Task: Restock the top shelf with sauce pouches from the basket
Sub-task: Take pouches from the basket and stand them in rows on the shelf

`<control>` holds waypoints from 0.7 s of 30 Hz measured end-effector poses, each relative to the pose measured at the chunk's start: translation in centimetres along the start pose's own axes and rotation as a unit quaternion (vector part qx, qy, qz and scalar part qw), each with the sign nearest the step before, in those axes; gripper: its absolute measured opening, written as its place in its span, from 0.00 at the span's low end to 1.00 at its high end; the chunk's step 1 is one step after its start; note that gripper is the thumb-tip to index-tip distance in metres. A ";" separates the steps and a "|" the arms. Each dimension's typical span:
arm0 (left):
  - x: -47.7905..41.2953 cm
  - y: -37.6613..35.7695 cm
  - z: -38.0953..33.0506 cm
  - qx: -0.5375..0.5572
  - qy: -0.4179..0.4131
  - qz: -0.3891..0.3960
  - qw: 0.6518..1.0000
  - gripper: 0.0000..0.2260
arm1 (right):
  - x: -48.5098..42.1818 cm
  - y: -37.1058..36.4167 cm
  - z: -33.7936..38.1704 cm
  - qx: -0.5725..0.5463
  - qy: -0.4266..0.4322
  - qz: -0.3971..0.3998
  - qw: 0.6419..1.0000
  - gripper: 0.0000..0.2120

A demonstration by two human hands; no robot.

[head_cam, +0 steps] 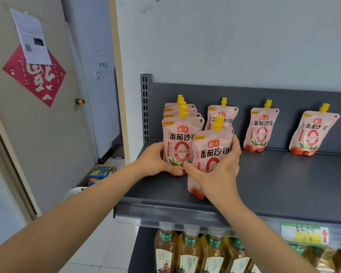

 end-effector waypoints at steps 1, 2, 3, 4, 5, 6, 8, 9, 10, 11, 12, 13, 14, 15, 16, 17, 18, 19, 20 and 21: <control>0.0 0.0 -0.2 -0.009 -0.003 0.004 1.000 0.29 | 0.0 -0.1 0.1 -0.002 0.001 0.003 1.000 0.59; 0.1 0.0 -0.3 -0.019 -0.004 0.008 1.000 0.28 | -0.1 -0.2 0.1 -0.005 0.002 0.004 1.000 0.59; 0.2 0.1 -0.3 -0.029 -0.003 0.015 0.999 0.29 | -0.1 -0.3 0.2 -0.009 0.002 0.002 1.000 0.58; 0.3 0.2 -0.2 -0.040 0.004 0.020 0.999 0.31 | -0.2 -0.4 0.2 -0.016 0.001 -0.001 1.000 0.58; 0.5 0.5 -0.1 -0.052 0.014 0.022 0.998 0.33 | -0.2 -0.4 0.2 -0.027 -0.001 -0.008 1.000 0.56; 0.8 1.0 0.0 -0.066 0.023 0.015 0.997 0.35 | -0.2 -0.4 0.2 -0.039 -0.007 -0.015 0.999 0.55; 1.8 2.8 -0.5 -0.094 0.026 -0.028 0.995 0.35 | -0.2 -0.6 0.1 -0.057 -0.018 -0.031 0.998 0.53; 2.5 3.8 -1.2 -0.106 0.011 -0.054 0.993 0.35 | -0.2 -0.7 0.2 -0.059 -0.020 -0.037 0.997 0.52; 3.2 4.6 -2.1 -0.119 -0.014 -0.074 0.990 0.33 | -0.2 -1.0 0.4 -0.060 -0.022 -0.041 0.997 0.52; 3.9 5.0 -3.1 -0.126 -0.046 -0.079 0.988 0.31 | -0.1 -1.4 0.6 -0.062 -0.023 -0.040 0.997 0.52; 4.5 5.1 -3.9 -0.129 -0.070 -0.066 0.987 0.28 | -0.1 -1.9 0.9 -0.063 -0.025 -0.037 0.997 0.53; 5.0 4.7 -4.3 -0.125 -0.085 -0.034 0.988 0.25 | 0.0 -2.4 1.2 -0.063 -0.028 -0.032 0.997 0.53; 5.4 3.8 -4.5 -0.113 -0.092 0.012 0.989 0.22 | 0.0 -3.1 1.6 -0.060 -0.030 -0.027 0.997 0.53; 5.8 2.8 -4.5 -0.094 -0.095 0.059 0.989 0.20 | 0.1 -3.6 1.9 -0.056 -0.031 -0.025 0.998 0.53; 6.1 1.9 -4.5 -0.071 -0.100 0.091 0.988 0.18 | 0.2 -4.1 2.2 -0.053 -0.030 -0.026 0.998 0.53; 6.3 1.3 -4.5 -0.050 -0.104 0.106 0.988 0.17 | 0.4 -4.3 2.4 -0.052 -0.031 -0.029 0.998 0.53; 6.5 1.0 -4.4 -0.033 -0.105 0.107 0.988 0.16 | 0.5 -4.5 2.5 -0.054 -0.030 -0.032 0.998 0.53; 6.6 0.9 -4.4 -0.019 -0.108 0.103 0.989 0.16 | 0.6 -4.6 2.5 -0.058 -0.028 -0.031 0.997 0.53; 6.6 0.9 -4.5 -0.006 -0.113 0.096 0.989 0.17 | 0.6 -4.6 2.4 -0.066 -0.024 -0.024 0.997 0.53; 6.7 1.0 -4.7 0.008 -0.121 0.089 0.989 0.17 | 0.6 -4.7 2.3 -0.080 -0.020 -0.012 0.997 0.53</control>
Point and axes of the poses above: each hand's wrist, its own x-axis away from the middle knuckle, its own y-axis out of the back of the hand, z = x × y, the point moved 10 cm from there along -x, towards the middle knuckle, and after that the axes turned 2 degrees about -y, right-handed, at the moved point
